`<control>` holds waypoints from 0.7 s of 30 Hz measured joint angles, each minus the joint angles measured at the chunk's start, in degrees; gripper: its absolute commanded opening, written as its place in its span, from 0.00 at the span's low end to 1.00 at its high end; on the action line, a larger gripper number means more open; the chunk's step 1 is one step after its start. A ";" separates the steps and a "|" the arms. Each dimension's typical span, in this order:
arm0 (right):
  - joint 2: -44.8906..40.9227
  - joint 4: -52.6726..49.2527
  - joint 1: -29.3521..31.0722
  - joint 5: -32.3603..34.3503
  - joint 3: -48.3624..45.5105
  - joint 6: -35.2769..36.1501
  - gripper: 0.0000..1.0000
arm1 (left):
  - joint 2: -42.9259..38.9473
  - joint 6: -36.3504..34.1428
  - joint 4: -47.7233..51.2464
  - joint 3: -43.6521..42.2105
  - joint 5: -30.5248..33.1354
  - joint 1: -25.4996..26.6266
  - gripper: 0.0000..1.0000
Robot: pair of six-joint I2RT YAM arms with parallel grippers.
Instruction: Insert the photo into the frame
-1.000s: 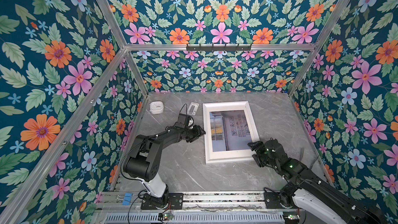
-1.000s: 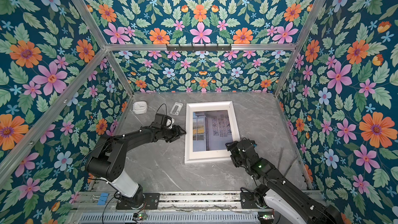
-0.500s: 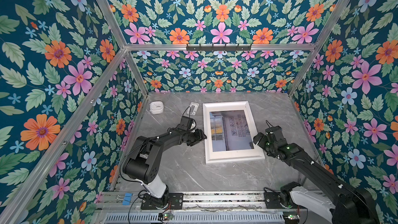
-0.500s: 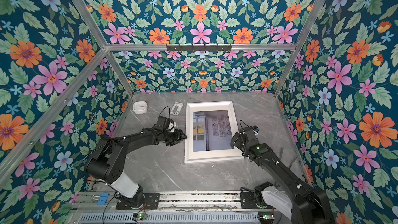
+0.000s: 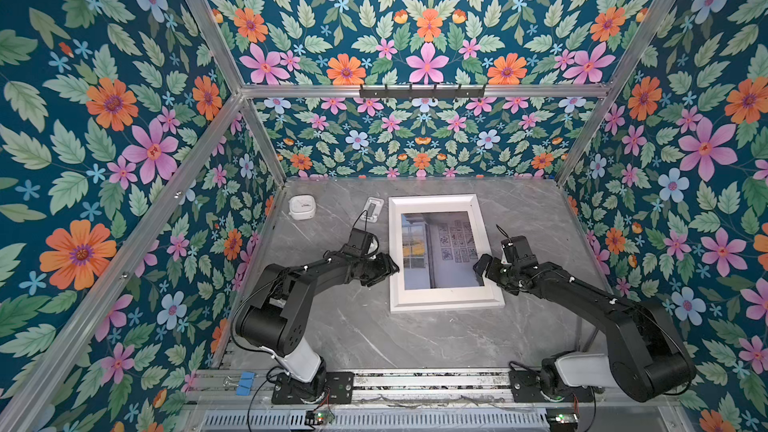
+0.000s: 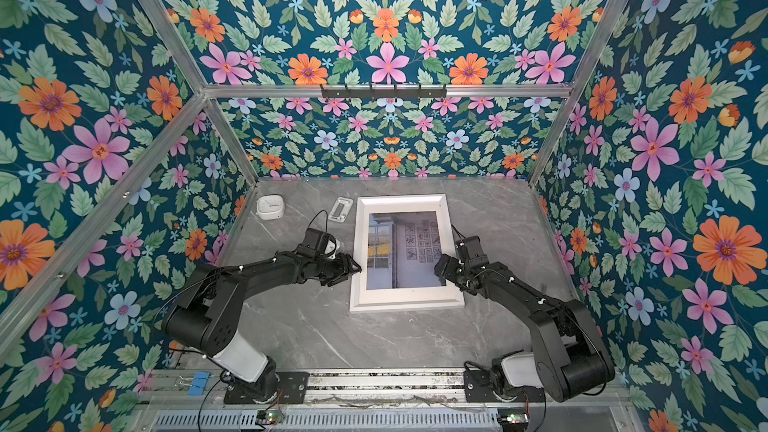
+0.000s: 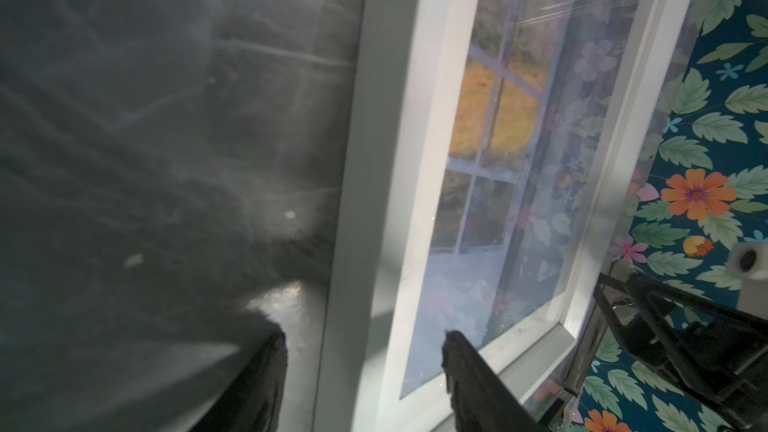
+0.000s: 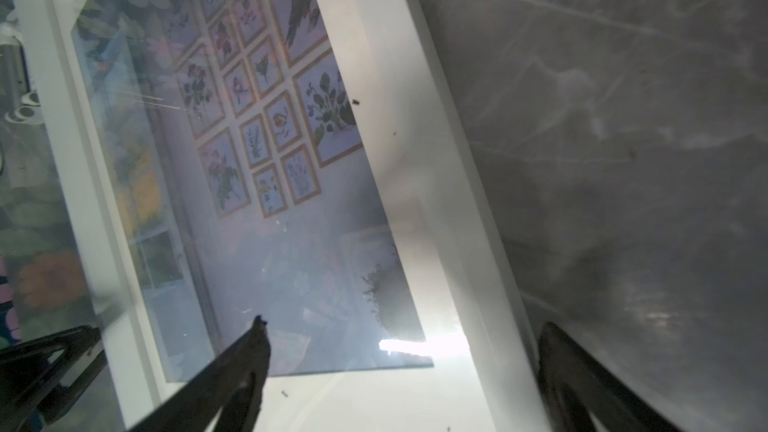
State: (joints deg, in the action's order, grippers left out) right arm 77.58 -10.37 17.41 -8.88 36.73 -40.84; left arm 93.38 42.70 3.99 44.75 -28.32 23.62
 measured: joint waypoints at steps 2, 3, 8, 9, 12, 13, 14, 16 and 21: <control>-0.39 0.26 -0.04 -1.03 -0.04 -0.11 0.99 | -0.15 0.22 -0.57 -0.33 0.02 0.00 0.64; -0.57 0.33 -0.07 -1.22 -0.04 -0.24 0.99 | -0.26 0.26 -0.66 -0.46 0.02 0.00 0.64; -1.22 -0.70 0.00 -0.92 1.68 -0.20 0.99 | -0.42 0.33 -0.44 -0.37 0.35 0.00 0.64; -1.64 -0.94 0.00 -0.83 2.05 -0.17 0.99 | -0.44 0.17 0.26 0.00 0.85 0.00 0.64; -3.69 -2.58 0.02 2.29 3.48 0.59 0.99 | -0.90 -1.38 3.96 2.64 2.32 -0.07 0.64; -4.57 -3.37 0.00 3.87 3.91 1.01 0.99 | -1.16 -2.54 5.66 4.17 3.30 -0.13 0.64; -5.31 -4.09 0.00 5.38 4.35 1.75 0.99 | -1.46 -3.78 7.41 5.95 4.37 -0.33 0.64; -6.84 -5.14 0.00 8.59 5.25 3.76 0.99 | -2.27 -6.84 10.58 9.38 7.41 -0.90 0.64; -12.79 -2.08 -0.15 15.21 2.62 12.90 0.99 | -6.21 -15.96 13.18 13.66 14.38 -4.37 0.66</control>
State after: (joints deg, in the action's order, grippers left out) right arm 64.79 -12.45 17.26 6.33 39.35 -27.94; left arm 87.18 26.74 17.17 58.41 -13.93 19.25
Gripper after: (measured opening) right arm 0.993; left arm 0.656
